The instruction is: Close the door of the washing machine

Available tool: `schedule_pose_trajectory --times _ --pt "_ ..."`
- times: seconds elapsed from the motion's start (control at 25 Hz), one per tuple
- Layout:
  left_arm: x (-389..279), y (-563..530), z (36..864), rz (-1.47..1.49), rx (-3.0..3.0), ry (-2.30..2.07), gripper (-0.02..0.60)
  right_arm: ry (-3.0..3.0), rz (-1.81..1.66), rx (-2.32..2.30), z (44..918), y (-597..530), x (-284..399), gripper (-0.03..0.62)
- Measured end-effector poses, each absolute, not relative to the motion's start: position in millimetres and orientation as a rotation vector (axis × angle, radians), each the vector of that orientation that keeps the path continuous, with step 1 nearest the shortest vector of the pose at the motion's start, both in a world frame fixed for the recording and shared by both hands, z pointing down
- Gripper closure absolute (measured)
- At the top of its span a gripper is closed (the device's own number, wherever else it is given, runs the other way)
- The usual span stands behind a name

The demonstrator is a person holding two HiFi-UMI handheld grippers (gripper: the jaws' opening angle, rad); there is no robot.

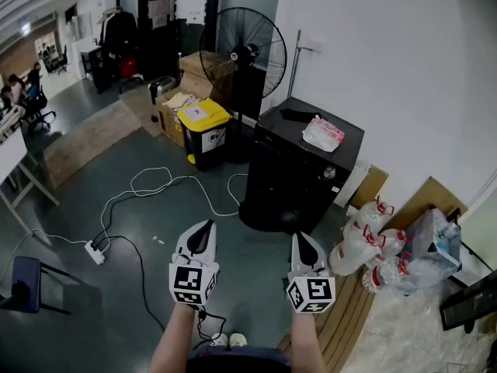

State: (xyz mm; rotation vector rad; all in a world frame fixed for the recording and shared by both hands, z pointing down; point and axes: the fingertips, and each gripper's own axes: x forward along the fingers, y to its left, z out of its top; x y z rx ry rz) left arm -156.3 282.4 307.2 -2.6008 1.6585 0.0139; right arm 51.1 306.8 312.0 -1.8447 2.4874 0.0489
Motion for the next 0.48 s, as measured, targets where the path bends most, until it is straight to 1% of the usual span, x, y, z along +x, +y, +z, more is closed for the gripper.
schedule_pose_trajectory --times 0.48 --pt "-161.8 282.3 307.9 0.002 -2.613 1.655 0.574 2.480 0.035 -1.844 310.3 307.8 43.5 0.588"
